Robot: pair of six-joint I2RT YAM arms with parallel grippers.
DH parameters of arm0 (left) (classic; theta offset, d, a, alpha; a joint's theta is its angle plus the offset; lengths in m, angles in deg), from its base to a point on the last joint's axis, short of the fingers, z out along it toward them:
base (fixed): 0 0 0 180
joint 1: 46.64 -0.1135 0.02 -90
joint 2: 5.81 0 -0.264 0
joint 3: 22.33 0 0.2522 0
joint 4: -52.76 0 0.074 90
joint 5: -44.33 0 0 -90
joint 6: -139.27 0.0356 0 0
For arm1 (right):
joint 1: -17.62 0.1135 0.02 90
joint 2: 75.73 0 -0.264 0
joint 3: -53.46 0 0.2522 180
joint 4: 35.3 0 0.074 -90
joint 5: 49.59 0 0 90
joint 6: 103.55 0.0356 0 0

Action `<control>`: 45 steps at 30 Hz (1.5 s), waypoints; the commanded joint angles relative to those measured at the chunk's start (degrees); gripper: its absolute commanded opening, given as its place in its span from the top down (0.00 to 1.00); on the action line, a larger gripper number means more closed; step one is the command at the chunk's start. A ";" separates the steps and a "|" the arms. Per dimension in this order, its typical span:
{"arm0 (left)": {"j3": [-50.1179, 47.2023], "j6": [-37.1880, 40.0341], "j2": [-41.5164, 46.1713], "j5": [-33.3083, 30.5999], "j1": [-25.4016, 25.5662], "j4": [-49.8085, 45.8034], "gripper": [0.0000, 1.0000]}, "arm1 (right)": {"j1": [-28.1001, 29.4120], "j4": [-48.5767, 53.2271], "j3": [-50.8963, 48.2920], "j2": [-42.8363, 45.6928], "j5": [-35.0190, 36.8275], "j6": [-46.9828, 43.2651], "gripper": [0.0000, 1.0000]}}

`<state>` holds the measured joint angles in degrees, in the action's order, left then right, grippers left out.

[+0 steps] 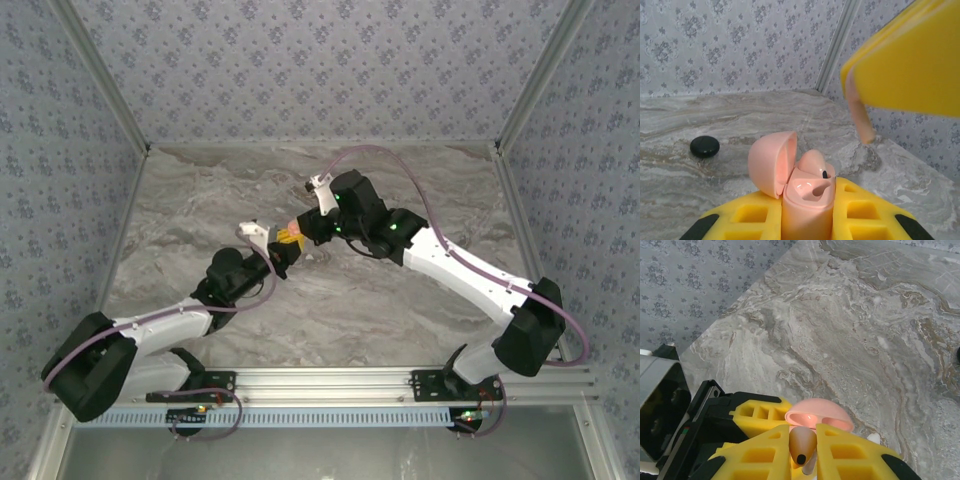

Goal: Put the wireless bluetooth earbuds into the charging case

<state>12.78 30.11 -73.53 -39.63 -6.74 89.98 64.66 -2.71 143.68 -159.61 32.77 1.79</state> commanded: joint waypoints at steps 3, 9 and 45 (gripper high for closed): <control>2.73 -0.79 0.04 0.72 0.59 3.36 0.95 | 0.70 -1.50 2.33 0.36 -1.26 -0.76 0.83; 3.14 -0.64 0.05 1.11 0.79 3.42 0.95 | 0.77 -1.92 2.37 0.15 -1.26 -0.65 0.83; 3.50 -2.42 3.46 0.15 0.93 2.90 0.95 | 1.82 -1.69 1.60 -0.89 1.37 -1.54 0.83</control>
<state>14.26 28.58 -71.80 -38.40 -6.32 91.29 65.84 -4.68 144.01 -160.26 32.92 1.59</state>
